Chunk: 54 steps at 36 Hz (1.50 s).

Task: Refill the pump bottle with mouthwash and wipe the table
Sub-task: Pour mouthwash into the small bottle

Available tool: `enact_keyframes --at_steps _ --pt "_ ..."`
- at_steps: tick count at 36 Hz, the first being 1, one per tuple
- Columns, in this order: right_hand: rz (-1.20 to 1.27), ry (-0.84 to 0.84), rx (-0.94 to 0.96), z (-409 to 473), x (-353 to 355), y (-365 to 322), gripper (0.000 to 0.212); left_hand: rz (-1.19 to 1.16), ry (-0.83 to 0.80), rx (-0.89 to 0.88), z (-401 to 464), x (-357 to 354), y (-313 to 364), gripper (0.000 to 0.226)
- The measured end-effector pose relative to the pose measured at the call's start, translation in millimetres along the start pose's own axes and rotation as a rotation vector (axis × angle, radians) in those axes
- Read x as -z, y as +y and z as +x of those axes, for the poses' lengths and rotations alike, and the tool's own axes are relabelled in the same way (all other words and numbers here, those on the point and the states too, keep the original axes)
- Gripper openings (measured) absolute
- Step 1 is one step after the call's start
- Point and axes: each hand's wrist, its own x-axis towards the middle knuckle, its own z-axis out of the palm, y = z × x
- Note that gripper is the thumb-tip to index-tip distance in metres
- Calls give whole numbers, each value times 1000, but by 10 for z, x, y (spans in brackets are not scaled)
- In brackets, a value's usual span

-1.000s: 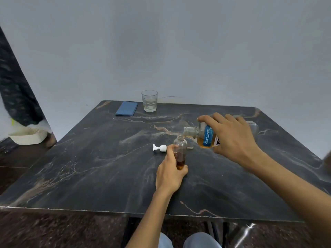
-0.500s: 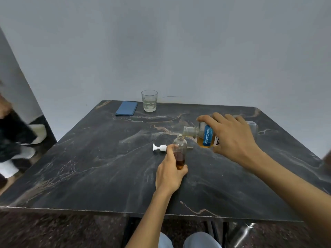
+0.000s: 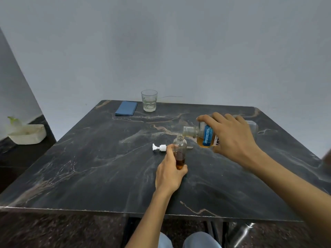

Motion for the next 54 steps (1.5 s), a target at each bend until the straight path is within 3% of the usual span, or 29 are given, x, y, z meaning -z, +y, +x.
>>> enact_keyframes --at_steps 54 --pt "0 25 9 12 -49 17 92 9 10 -5 -6 -1 3 70"
